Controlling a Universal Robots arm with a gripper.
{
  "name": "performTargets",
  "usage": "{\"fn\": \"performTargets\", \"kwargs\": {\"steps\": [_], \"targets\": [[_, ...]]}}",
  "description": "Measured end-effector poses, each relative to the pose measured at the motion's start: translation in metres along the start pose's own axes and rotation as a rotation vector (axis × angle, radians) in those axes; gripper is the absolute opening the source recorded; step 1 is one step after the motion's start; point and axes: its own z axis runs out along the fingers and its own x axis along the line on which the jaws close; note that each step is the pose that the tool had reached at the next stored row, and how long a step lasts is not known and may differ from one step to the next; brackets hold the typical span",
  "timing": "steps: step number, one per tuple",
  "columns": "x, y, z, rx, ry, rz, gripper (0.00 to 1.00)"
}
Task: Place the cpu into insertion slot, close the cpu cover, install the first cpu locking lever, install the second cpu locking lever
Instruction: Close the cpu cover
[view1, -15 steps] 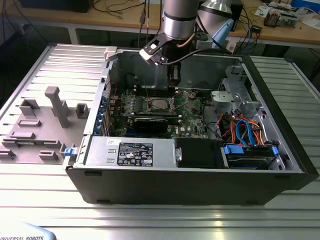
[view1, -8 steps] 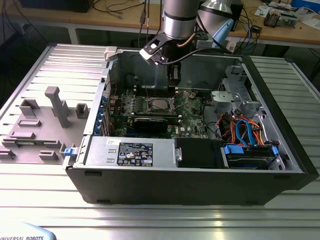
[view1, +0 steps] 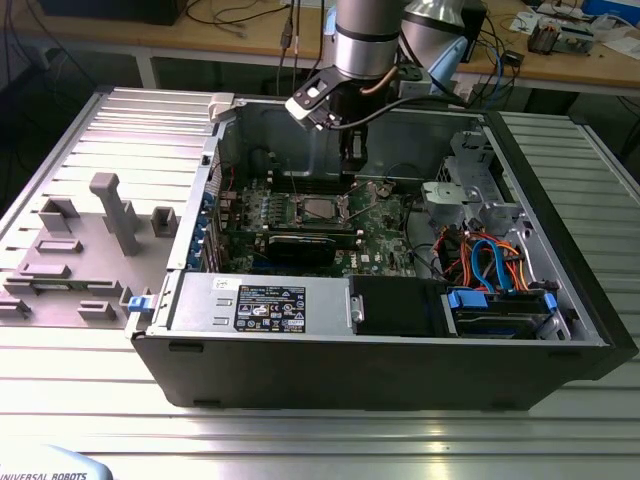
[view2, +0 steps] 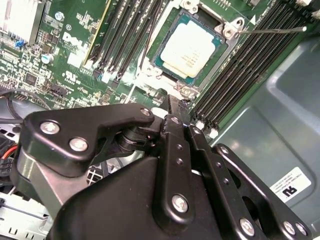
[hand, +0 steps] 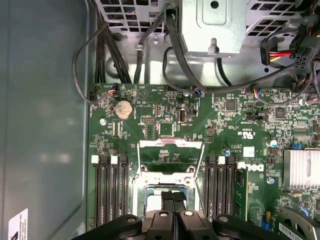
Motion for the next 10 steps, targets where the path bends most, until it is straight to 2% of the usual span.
{"fn": "performTargets", "kwargs": {"steps": [8, 10], "targets": [[0.0, 0.0011, 0.0, 0.0, 0.0, 0.0, 0.11], [0.0, 0.0031, 0.0001, 0.0, 0.0, 0.0, 0.11]]}}
